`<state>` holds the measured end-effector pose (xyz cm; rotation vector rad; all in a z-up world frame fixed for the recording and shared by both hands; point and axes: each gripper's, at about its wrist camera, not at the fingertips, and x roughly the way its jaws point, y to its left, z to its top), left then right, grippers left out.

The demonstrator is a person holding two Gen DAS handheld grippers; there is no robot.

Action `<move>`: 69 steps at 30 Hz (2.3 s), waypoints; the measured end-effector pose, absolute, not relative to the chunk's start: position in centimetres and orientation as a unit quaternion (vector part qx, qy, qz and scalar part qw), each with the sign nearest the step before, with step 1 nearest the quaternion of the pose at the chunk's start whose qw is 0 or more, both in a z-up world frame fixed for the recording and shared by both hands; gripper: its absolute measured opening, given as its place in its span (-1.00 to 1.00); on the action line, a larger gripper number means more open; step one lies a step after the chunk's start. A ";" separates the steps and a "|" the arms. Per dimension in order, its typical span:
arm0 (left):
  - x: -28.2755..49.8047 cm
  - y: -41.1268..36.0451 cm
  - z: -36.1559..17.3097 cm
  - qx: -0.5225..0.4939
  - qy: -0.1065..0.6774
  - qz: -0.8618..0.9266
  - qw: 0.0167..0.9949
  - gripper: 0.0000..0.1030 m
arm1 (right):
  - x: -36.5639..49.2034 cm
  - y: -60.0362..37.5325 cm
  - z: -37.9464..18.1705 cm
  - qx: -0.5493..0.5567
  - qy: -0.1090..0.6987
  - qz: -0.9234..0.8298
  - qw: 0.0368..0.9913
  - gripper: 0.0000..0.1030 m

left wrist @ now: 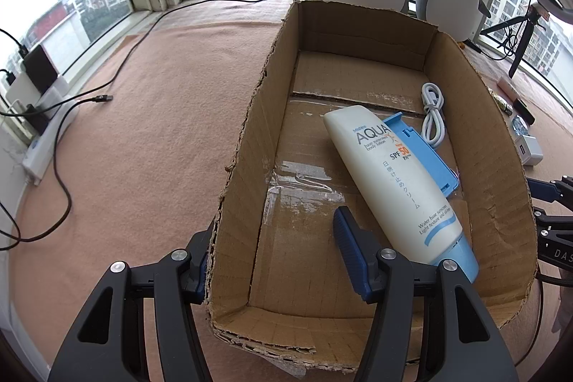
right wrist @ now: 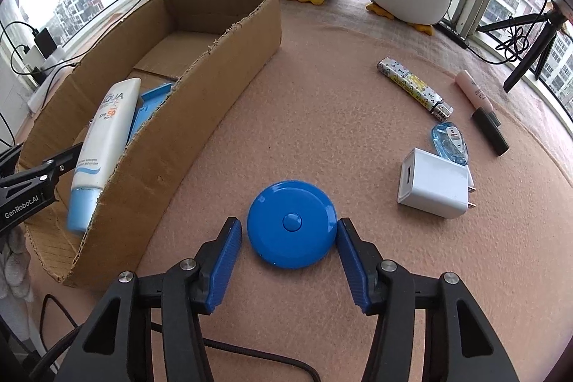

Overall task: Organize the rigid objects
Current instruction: 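Close the right gripper on the blue tape measure, then carry the tape measure into the box and open the right gripper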

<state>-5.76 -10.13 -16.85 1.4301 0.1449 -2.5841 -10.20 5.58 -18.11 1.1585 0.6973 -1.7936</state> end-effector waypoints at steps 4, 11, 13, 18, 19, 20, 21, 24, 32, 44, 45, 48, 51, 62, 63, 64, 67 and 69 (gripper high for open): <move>-5.7 -10.2 -16.9 0.481 0.049 -0.870 0.092 0.15 | -10.1 5.4 -18.2 0.465 0.284 -0.717 0.434 -0.10; -5.7 -10.2 -16.9 0.482 0.049 -0.870 0.092 0.15 | -10.1 5.4 -18.1 0.465 0.283 -0.717 0.435 -0.10; -5.7 -10.2 -16.9 0.482 0.049 -0.870 0.092 0.15 | -10.2 5.5 -18.1 0.466 0.279 -0.719 0.434 -0.11; -5.6 -10.2 -16.9 0.482 0.048 -0.870 0.093 0.15 | -10.1 5.8 -17.4 0.463 0.267 -0.723 0.437 -0.11; -5.6 -10.2 -16.9 0.482 0.048 -0.870 0.093 0.15 | -10.1 5.9 -17.1 0.462 0.264 -0.724 0.439 -0.11; -5.6 -10.2 -16.9 0.482 0.048 -0.870 0.093 0.15 | -10.0 5.9 -16.8 0.460 0.262 -0.726 0.440 -0.11; -5.6 -10.2 -16.9 0.482 0.048 -0.870 0.093 0.15 | -10.0 6.0 -16.3 0.457 0.259 -0.728 0.441 -0.11; -5.6 -10.2 -16.9 0.482 0.048 -0.870 0.093 0.15 | -9.9 5.9 -14.9 0.446 0.250 -0.734 0.448 -0.11; -5.6 -10.1 -16.9 0.482 0.048 -0.870 0.093 0.15 | -9.1 4.4 -11.1 0.417 0.226 -0.739 0.479 -0.11; -5.5 -10.0 -17.0 0.482 0.050 -0.870 0.092 0.15 | -7.1 -0.1 -9.3 0.395 0.214 -0.727 0.519 -0.11; -5.5 -10.0 -17.0 0.482 0.050 -0.870 0.093 0.15 | -7.0 -0.4 -9.3 0.395 0.214 -0.726 0.521 -0.11; -5.5 -10.0 -17.0 0.482 0.050 -0.870 0.093 0.15 | -6.8 -1.2 -9.3 0.396 0.210 -0.722 0.526 -0.11; -5.5 -10.0 -17.0 0.482 0.050 -0.870 0.092 0.15 | -6.7 -1.9 -9.6 0.398 0.211 -0.719 0.529 -0.11; -5.6 -10.0 -17.0 0.482 0.053 -0.870 0.092 0.15 | -6.6 -4.7 -10.9 0.403 0.222 -0.711 0.531 -0.10; -5.5 -10.0 -17.0 0.482 0.053 -0.870 0.092 0.15 | -6.6 -4.9 -11.0 0.403 0.224 -0.711 0.531 -0.10; -5.5 -10.0 -17.0 0.482 0.053 -0.870 0.092 0.15 | -6.6 -5.1 -11.2 0.403 0.225 -0.711 0.530 -0.10; -5.5 -10.0 -17.0 0.482 0.054 -0.870 0.092 0.15 | -6.7 -5.4 -11.6 0.405 0.227 -0.710 0.529 -0.10; -5.5 -9.9 -17.1 0.482 0.054 -0.869 0.092 0.15 | -6.8 -5.5 -11.7 0.404 0.228 -0.710 0.530 -0.10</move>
